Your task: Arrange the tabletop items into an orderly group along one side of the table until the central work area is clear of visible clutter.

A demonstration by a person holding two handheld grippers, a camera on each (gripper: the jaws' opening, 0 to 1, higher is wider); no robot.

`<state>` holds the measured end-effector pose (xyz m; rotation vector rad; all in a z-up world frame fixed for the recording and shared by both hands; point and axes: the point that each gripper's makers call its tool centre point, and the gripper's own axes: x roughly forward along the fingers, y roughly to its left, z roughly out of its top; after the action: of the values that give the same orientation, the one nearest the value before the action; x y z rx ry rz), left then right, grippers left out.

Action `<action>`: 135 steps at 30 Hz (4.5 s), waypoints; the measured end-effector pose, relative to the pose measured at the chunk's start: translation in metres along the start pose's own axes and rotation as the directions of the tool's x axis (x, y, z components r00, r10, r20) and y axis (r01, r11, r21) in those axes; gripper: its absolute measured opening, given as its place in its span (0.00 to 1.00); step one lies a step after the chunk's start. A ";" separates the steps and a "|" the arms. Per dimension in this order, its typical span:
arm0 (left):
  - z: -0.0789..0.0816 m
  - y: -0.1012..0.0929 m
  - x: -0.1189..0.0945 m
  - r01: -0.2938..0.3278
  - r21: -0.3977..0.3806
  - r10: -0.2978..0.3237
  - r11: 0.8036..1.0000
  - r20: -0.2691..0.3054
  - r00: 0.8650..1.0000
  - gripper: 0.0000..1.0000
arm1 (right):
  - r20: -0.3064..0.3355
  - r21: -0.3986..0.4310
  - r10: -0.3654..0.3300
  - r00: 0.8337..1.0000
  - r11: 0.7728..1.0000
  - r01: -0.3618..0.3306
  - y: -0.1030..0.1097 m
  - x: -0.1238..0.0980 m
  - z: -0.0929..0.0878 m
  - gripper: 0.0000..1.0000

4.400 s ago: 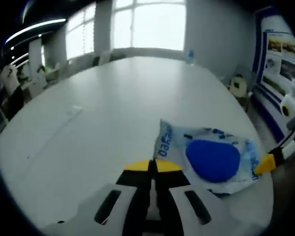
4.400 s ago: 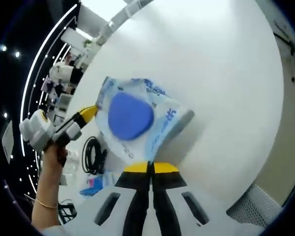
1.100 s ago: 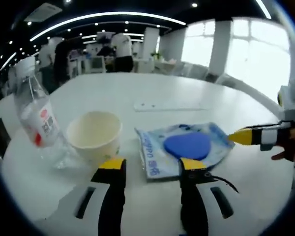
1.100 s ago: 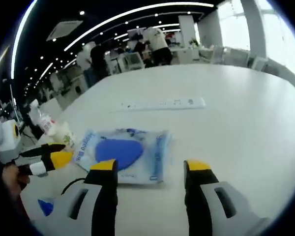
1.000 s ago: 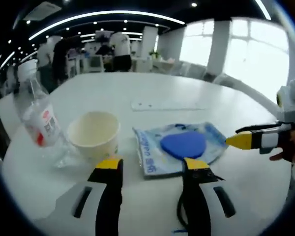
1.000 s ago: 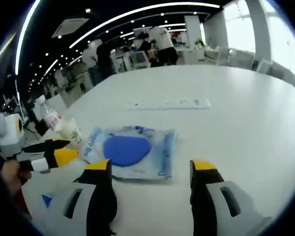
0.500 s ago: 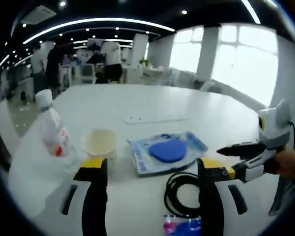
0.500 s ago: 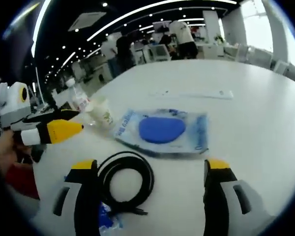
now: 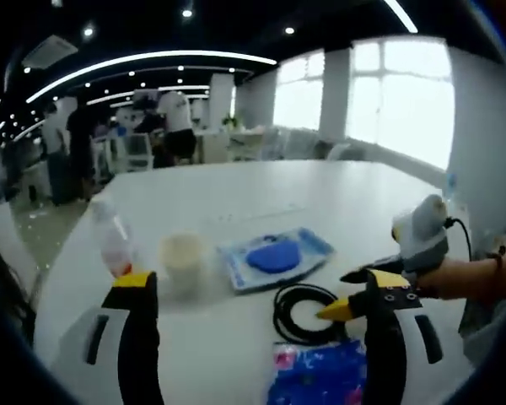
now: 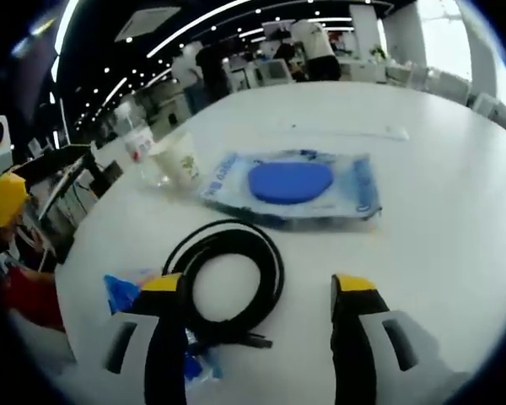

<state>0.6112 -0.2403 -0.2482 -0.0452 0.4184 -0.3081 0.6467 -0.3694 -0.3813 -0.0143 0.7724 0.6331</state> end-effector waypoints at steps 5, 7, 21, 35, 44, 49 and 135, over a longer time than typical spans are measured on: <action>0.003 -0.001 -0.014 -0.002 0.004 0.002 1.000 0.012 1.000 0.99 | -0.018 -0.016 -0.013 1.000 1.000 0.012 0.004 0.001 -0.004 0.61; 0.005 -0.004 -0.022 0.006 0.045 -0.007 0.999 0.022 1.000 0.99 | -0.036 -0.007 -0.039 0.999 0.999 0.039 0.000 0.001 -0.008 0.57; -0.003 -0.030 -0.054 0.118 0.136 -0.123 0.984 0.030 0.992 0.99 | -0.071 0.049 -0.151 0.986 0.987 0.155 -0.005 0.004 -0.018 0.19; -0.019 -0.013 -0.056 0.111 0.124 -0.115 0.986 0.023 0.993 0.98 | -0.111 0.208 -0.177 0.978 0.958 0.197 -0.012 0.003 -0.020 0.04; -0.019 -0.011 -0.049 0.076 0.169 -0.079 0.983 0.016 0.997 0.95 | -0.114 0.331 -0.121 0.986 0.931 0.153 -0.009 -0.005 -0.017 0.03; -0.025 -0.011 -0.049 0.095 0.142 -0.095 0.985 -0.006 0.995 0.96 | -0.078 0.365 -0.111 0.991 0.922 0.132 -0.012 -0.017 -0.003 0.03; -0.030 -0.025 -0.049 0.128 0.139 -0.124 0.982 -0.036 0.992 0.99 | 0.043 0.253 -0.158 0.987 0.957 0.142 0.014 -0.104 -0.010 0.99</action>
<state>0.5494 -0.2485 -0.2537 0.0715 0.4200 -0.4631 0.5764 -0.4156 -0.3174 0.1751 0.7779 0.3871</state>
